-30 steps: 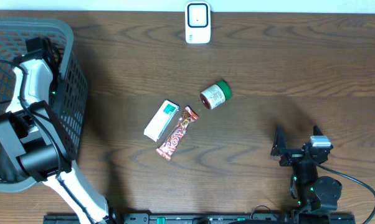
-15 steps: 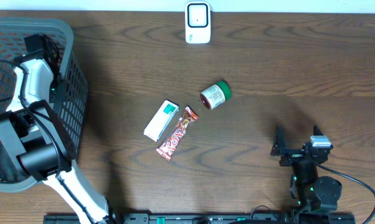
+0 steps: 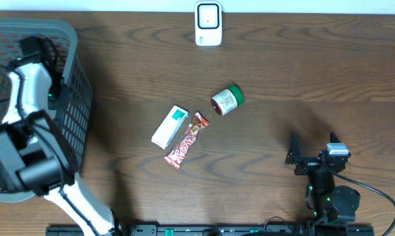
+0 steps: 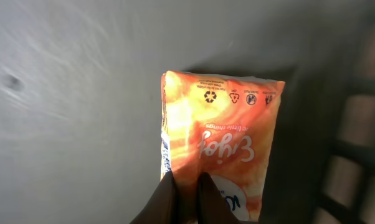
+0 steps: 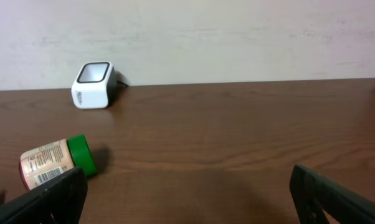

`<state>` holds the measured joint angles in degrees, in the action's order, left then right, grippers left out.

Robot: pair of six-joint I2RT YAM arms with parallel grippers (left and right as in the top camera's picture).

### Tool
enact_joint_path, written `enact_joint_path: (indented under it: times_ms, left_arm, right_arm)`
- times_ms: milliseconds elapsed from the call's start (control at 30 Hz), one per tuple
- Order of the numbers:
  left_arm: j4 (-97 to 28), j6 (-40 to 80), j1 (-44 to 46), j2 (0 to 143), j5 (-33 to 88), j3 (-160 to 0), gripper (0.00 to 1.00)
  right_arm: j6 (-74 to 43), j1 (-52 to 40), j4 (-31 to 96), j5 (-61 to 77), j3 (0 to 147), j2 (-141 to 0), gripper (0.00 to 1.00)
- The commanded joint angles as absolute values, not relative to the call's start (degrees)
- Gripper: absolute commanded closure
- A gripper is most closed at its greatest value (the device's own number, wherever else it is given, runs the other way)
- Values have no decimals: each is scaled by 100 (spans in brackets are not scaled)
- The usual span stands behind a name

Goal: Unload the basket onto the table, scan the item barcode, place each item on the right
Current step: 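Reach left gripper into basket and grasp orange juice box, then carry juice box out and place it right of chocolate bar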

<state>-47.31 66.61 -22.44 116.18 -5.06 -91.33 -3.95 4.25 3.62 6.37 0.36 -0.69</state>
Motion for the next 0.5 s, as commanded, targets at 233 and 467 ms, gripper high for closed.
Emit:
enact_joint_path:
  times_ms: [233, 467]
  left_arm:
    - [-4755, 5638, -2578, 8597, -414, -9183, 93]
    - [-5238, 5168, -1643, 6971, 561, -9183, 93]
  right_arm:
    - [-467, 397, 386, 626, 32, -38, 1]
    - [-467, 397, 386, 626, 32, -38, 1]
